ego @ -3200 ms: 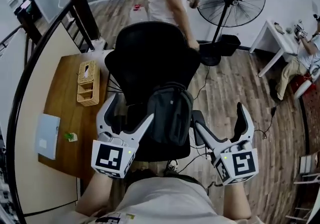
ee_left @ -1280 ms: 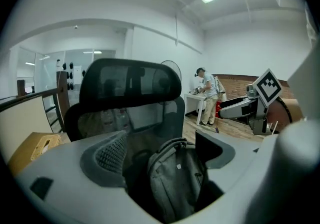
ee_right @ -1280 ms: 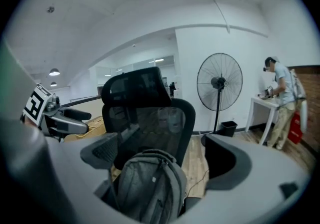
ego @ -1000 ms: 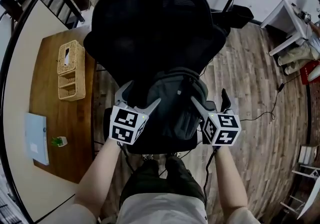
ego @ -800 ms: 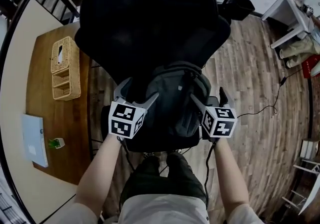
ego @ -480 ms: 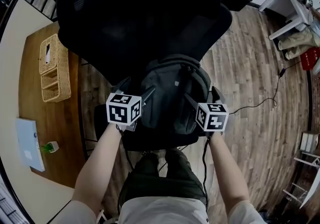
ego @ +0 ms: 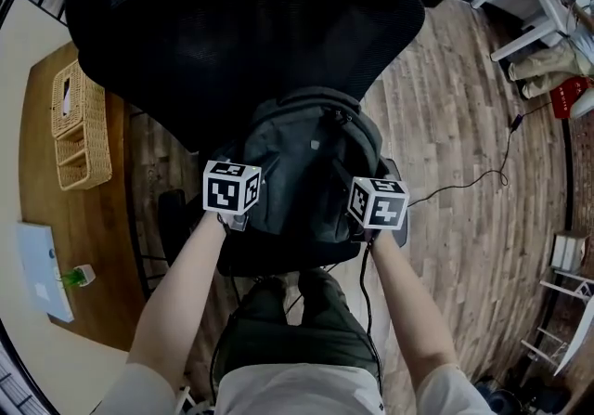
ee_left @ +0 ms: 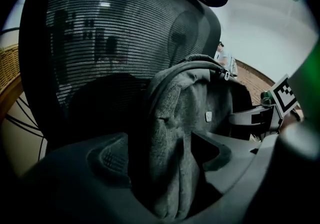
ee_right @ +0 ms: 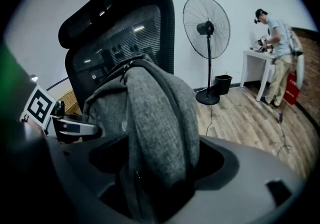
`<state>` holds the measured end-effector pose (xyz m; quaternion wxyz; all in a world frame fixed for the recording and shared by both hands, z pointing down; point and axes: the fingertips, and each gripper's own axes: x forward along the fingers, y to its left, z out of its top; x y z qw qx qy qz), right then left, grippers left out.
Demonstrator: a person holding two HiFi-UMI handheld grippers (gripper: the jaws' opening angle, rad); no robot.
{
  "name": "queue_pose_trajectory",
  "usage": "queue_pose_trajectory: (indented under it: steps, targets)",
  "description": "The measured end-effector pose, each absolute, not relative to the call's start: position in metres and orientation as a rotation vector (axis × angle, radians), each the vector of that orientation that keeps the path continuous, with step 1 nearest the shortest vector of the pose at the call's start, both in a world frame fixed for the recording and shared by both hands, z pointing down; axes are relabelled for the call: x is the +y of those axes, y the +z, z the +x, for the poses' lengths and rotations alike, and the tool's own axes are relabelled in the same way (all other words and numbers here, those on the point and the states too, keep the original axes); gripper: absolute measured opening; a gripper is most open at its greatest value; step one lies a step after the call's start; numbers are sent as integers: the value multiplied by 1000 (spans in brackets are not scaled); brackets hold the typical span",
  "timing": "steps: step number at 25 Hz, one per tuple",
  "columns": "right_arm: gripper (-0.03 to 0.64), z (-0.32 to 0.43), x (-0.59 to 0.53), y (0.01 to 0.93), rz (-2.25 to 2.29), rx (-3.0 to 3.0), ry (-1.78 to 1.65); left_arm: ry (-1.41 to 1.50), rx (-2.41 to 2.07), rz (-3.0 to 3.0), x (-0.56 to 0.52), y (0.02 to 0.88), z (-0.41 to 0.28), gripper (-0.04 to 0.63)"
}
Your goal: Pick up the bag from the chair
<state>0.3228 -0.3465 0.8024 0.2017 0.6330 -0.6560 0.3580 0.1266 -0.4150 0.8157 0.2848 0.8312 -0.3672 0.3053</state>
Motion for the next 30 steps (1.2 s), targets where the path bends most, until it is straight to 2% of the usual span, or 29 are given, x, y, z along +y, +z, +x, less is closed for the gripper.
queue_pose_trajectory:
  steps: [1, 2, 6, 15, 30]
  targets:
    - [405, 322, -345, 802, 1770, -1824, 996, 814, -996, 2215, -414, 816, 126, 302]
    - [383, 321, -344, 801, 1773, -1816, 991, 809, -1014, 2204, -412, 815, 125, 259]
    - [308, 316, -339, 794, 1763, -1803, 987, 785, -1035, 2163, -406, 805, 120, 178]
    - [228, 297, -297, 745, 1735, -1840, 985, 831, -1006, 2202, -366, 754, 106, 144]
    - [215, 261, -319, 535, 1714, -2015, 651, 636, -1138, 2491, -358, 546, 64, 112]
